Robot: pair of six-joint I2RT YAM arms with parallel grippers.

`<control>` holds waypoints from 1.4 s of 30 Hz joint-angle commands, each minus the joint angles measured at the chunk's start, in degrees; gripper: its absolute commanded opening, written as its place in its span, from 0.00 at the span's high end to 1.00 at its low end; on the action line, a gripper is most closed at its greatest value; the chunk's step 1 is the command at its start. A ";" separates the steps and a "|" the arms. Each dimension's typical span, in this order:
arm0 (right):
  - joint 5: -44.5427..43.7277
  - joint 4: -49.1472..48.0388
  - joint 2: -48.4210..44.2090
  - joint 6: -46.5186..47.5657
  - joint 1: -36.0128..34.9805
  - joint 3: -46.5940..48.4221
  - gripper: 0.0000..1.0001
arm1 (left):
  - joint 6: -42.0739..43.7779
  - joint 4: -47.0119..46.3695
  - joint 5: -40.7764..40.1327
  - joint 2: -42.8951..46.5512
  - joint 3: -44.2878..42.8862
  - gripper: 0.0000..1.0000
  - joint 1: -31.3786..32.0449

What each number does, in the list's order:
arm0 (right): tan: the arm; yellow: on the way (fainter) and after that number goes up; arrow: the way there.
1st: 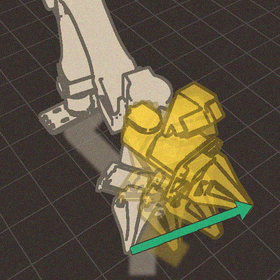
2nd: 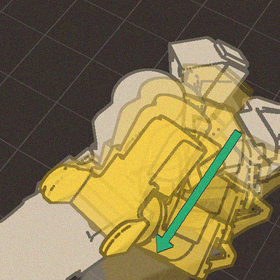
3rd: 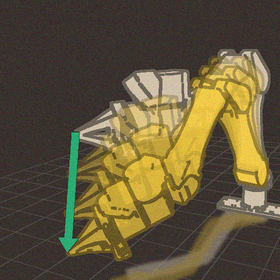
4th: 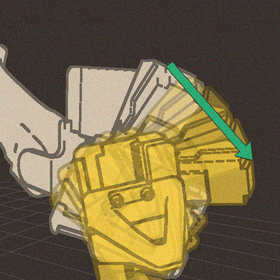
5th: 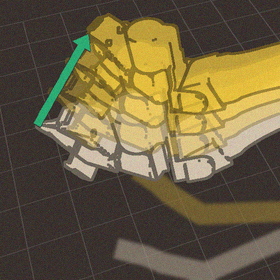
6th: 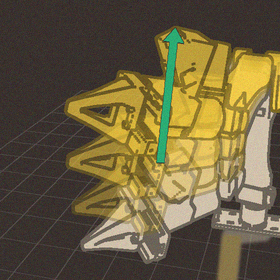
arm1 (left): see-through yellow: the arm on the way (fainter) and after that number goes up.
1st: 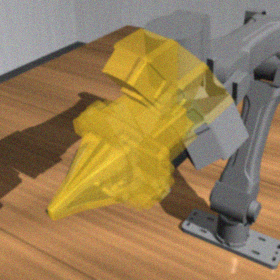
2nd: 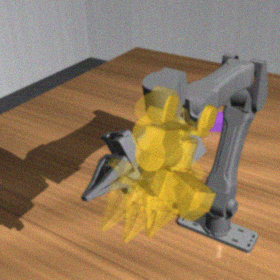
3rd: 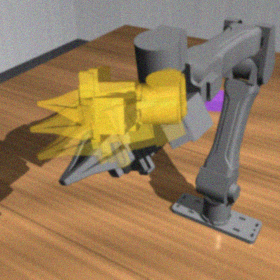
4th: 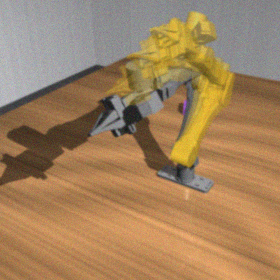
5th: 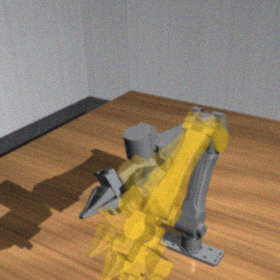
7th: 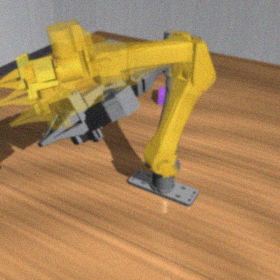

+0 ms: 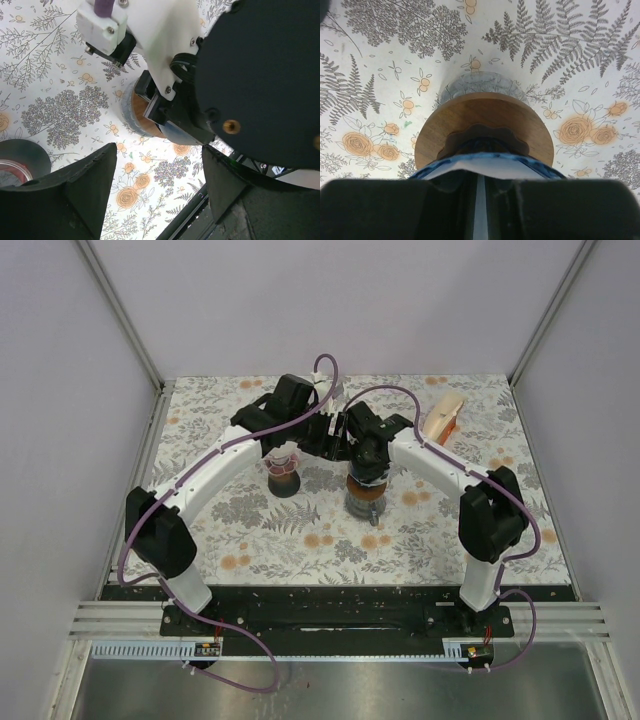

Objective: Place the coffee filter in the dripper

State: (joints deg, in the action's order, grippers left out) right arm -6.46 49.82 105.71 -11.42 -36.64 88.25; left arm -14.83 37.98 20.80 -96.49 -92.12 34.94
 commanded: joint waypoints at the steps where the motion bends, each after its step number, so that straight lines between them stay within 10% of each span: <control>1: 0.05 0.01 -4.63 1.05 -0.62 4.04 0.80 | 0.50 -1.59 -0.67 2.45 -1.22 0.28 0.22; 31: -1.36 3.26 -12.72 3.16 0.69 8.17 0.53 | 1.29 -1.59 -0.14 2.44 -2.01 0.28 0.31; 42: -0.41 -0.07 -16.94 -3.69 4.82 1.15 0.02 | 2.70 -1.50 0.38 3.24 -2.54 0.28 0.31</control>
State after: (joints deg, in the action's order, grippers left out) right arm -7.42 52.14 91.42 -11.22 -33.10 92.73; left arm -12.95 37.95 20.93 -95.81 -92.25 35.00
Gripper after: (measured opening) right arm 0.966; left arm 0.720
